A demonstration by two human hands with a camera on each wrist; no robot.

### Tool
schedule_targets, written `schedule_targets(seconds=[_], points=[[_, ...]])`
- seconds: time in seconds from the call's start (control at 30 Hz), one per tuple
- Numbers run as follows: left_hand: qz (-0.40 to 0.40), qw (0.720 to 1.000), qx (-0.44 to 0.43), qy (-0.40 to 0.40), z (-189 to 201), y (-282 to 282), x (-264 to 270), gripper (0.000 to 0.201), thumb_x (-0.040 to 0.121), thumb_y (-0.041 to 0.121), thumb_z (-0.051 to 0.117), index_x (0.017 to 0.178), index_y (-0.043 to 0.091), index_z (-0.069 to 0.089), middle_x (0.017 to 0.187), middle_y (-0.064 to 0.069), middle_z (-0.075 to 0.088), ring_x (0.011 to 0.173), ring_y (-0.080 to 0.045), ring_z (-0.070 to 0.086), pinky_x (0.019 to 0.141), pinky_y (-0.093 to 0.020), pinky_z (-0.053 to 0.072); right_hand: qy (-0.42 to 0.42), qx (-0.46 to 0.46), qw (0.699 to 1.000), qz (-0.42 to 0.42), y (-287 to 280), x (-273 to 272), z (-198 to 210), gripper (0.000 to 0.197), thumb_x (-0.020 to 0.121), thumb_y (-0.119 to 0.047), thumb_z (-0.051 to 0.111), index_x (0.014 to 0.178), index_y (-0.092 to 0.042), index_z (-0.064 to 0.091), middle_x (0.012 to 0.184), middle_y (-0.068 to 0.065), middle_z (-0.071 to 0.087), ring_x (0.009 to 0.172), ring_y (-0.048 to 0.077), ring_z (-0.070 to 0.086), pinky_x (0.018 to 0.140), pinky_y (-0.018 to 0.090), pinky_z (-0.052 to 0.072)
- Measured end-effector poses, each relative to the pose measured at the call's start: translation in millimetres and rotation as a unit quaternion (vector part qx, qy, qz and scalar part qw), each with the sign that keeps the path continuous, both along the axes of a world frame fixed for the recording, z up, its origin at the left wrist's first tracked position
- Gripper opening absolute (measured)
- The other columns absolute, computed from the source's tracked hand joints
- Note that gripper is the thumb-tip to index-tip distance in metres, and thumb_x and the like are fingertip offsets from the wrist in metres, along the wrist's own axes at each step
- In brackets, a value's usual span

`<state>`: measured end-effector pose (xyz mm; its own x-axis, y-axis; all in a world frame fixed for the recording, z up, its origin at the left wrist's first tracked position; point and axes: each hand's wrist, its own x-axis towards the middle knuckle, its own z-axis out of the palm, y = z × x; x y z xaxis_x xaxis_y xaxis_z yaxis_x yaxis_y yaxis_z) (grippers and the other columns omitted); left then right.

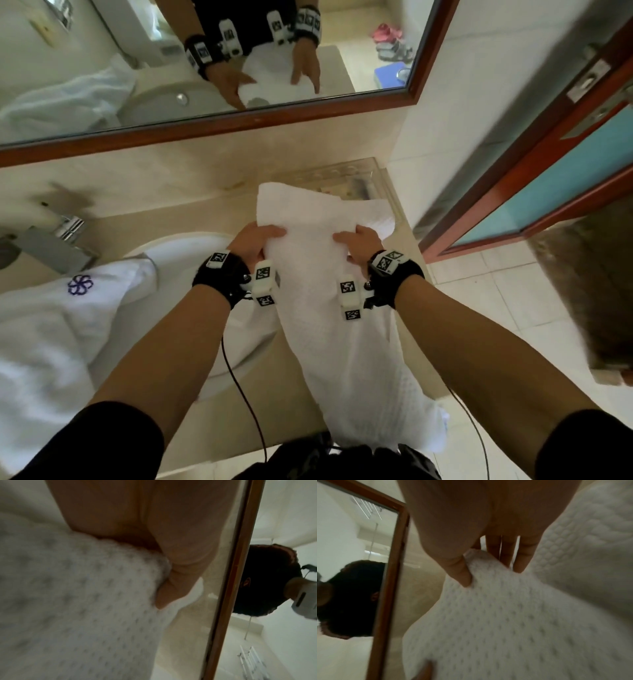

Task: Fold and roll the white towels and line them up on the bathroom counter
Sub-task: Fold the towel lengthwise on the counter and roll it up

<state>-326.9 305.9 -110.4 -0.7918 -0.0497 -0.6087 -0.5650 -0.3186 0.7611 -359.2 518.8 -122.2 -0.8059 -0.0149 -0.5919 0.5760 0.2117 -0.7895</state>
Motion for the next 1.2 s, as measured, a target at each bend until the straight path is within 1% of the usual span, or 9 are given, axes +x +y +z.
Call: schedule_targets(seconds=[0.23,0.37,0.47,0.67,0.77,0.83,1.0,1.1,1.2], points=[[0.148,0.987,-0.043,0.042,12.0,-20.5,-6.9,0.018,0.092,-0.001,0.054,0.11,-0.002,0.06,0.085,-0.007,0.071,0.066,-0.019,0.071,0.054,-0.026,0.056,0.119,0.011,0.986,0.115,-21.5,-21.1,32.1,0.017,0.087,-0.031,0.07,0.093,-0.017,0.063,0.1,0.004,0.068,0.091,0.024,0.067,0.081,0.038,0.056],[0.15,0.986,-0.073,-0.004,-15.0,-22.9,7.8,0.036,0.089,0.004,0.065,0.124,-0.001,0.058,0.106,-0.013,0.07,0.092,-0.03,0.07,0.065,-0.035,0.058,0.086,0.098,0.975,0.181,-17.9,-15.7,2.3,0.049,0.088,-0.035,0.066,0.127,-0.008,0.054,0.128,0.007,0.059,0.117,0.028,0.058,0.099,0.04,0.048],[0.132,0.99,-0.048,-0.009,-19.8,-23.3,9.7,0.038,0.091,0.012,0.063,0.127,0.0,0.057,0.119,-0.018,0.066,0.088,-0.027,0.069,0.059,-0.032,0.059,0.093,0.085,0.978,0.165,-11.5,-18.6,-3.4,0.039,0.088,-0.021,0.065,0.124,-0.007,0.056,0.123,0.009,0.061,0.112,0.028,0.06,0.094,0.036,0.049],[0.105,0.993,-0.04,-0.027,-13.8,-22.9,-0.9,0.015,0.097,0.015,0.053,0.09,0.013,0.066,0.066,0.006,0.073,0.065,-0.015,0.069,0.053,-0.021,0.054,0.139,0.01,0.973,0.185,-13.6,-25.5,8.0,0.038,0.096,-0.01,0.052,0.133,-0.015,0.052,0.124,0.0,0.06,0.11,0.018,0.059,0.088,0.024,0.046],[0.072,0.996,-0.04,-0.045,-10.3,-22.1,-3.7,0.031,0.097,0.003,0.049,0.079,0.012,0.073,0.063,0.004,0.072,0.06,-0.015,0.07,0.047,-0.018,0.052,0.158,-0.022,0.976,0.15,-10.9,-27.9,10.2,0.032,0.095,-0.007,0.05,0.123,-0.021,0.057,0.116,-0.003,0.065,0.103,0.013,0.063,0.085,0.022,0.05],[0.073,0.996,-0.01,-0.057,-6.4,-22.5,-3.2,0.013,0.094,0.009,0.06,0.099,0.008,0.072,0.08,-0.005,0.076,0.066,-0.019,0.073,0.05,-0.024,0.055,0.182,-0.025,0.977,0.111,-4.5,-31.8,12.6,0.029,0.096,-0.007,0.051,0.118,-0.024,0.058,0.105,-0.011,0.064,0.094,0.003,0.063,0.08,0.016,0.05],[0.131,0.989,-0.067,-0.031,-9.8,-8.6,-18.6,0.045,0.08,0.014,0.079,0.121,0.004,0.063,0.114,-0.014,0.069,0.093,-0.029,0.07,0.062,-0.035,0.061,0.184,0.034,0.981,0.042,5.1,-36.6,6.4,0.029,0.094,-0.013,0.054,0.122,-0.016,0.06,0.105,-0.004,0.063,0.094,0.014,0.063,0.071,0.016,0.048],[0.185,0.971,-0.142,-0.044,-12.5,-4.6,-31.2,0.059,0.059,0.031,0.094,0.108,0.009,0.069,0.106,-0.011,0.073,0.091,-0.03,0.071,0.075,-0.047,0.06,0.122,0.137,0.98,0.075,11.0,-39.6,-5.6,0.03,0.093,-0.02,0.056,0.122,-0.014,0.061,0.111,0.002,0.063,0.098,0.02,0.059,0.077,0.024,0.04],[0.209,0.966,-0.13,-0.076,-14.9,-6.8,-37.2,0.078,0.051,0.054,0.09,0.11,0.01,0.065,0.097,-0.007,0.074,0.077,-0.026,0.072,0.067,-0.039,0.059,0.082,0.222,0.961,0.142,16.2,-45.7,-7.3,0.028,0.092,-0.023,0.052,0.115,-0.01,0.061,0.106,0.005,0.062,0.087,0.022,0.054,0.073,0.027,0.039]])
